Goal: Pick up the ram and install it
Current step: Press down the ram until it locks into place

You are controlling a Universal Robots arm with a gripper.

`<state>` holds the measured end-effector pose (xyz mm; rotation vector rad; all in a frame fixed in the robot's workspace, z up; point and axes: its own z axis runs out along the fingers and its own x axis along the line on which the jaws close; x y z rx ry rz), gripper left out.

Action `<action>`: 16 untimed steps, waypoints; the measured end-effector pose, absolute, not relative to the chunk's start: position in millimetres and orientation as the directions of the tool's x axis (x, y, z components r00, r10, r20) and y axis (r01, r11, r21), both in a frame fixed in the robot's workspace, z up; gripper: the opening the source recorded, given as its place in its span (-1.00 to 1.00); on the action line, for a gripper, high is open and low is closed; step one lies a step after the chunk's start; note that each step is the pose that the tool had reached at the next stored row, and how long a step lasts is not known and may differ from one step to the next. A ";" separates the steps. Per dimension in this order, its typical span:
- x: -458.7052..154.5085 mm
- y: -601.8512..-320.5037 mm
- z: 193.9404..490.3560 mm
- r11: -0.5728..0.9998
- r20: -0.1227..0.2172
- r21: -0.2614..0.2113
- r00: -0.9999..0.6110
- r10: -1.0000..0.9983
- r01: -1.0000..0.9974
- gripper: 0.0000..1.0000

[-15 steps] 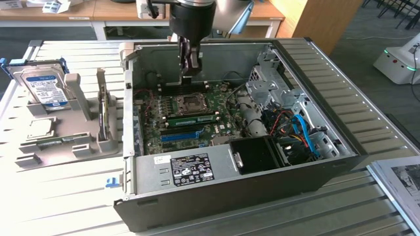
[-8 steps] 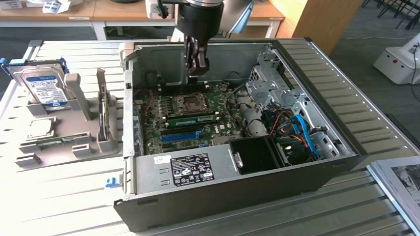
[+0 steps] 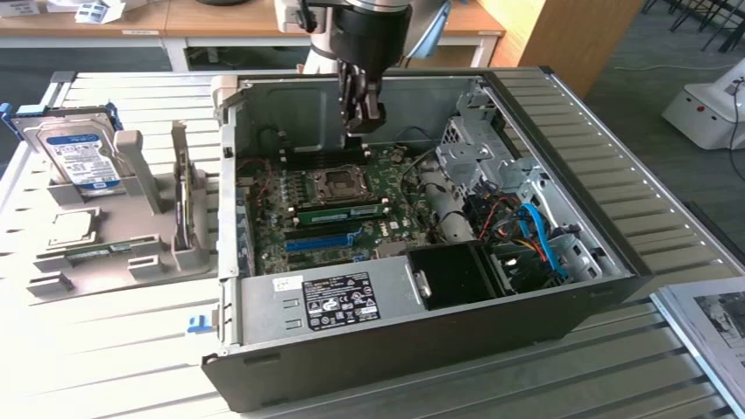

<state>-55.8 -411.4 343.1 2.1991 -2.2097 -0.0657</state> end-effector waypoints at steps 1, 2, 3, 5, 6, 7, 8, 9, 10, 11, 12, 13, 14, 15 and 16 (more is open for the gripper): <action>-54.1 -411.4 343.1 0.005 -0.013 0.047 -0.005 -1.000 -0.999 -0.80; -52.6 -411.4 343.1 0.005 -0.013 0.047 -0.005 -1.000 -0.999 -0.80; -51.3 -411.4 343.1 0.004 -0.013 0.048 -0.005 -1.000 -0.999 -0.80; -49.1 -411.4 343.1 0.004 -0.013 0.048 -0.005 -1.000 -0.999 -0.80; -48.7 -411.4 343.1 0.004 -0.013 0.048 -0.005 -1.000 -0.999 -0.80; -48.7 -411.4 343.1 0.004 -0.013 0.048 -0.005 -1.000 -0.999 -0.80; -48.7 -411.4 343.0 0.004 -0.013 0.048 -0.005 -1.000 -0.999 -0.80; -48.7 -411.4 343.1 0.005 -0.013 0.048 -0.005 -1.000 -0.999 -0.80; -48.7 -411.4 343.1 0.004 -0.013 0.048 -0.005 -1.000 -0.999 -0.80; -48.6 -411.4 343.1 0.004 -0.013 0.048 -0.005 -1.000 -0.999 -0.80; -48.7 -411.4 343.1 0.005 -0.013 0.048 -0.005 -1.000 -0.999 -0.80; -48.7 -411.4 343.1 0.004 -0.013 0.048 -0.005 -1.000 -0.999 -0.80; -48.7 -411.4 343.1 0.004 -0.013 0.048 -0.005 -1.000 -0.999 -0.80; -48.7 -411.4 343.1 0.004 -0.013 0.048 -0.005 -1.000 -0.999 -0.80; -48.7 -411.4 343.1 0.004 -0.013 0.048 -0.005 -1.000 -0.999 -0.80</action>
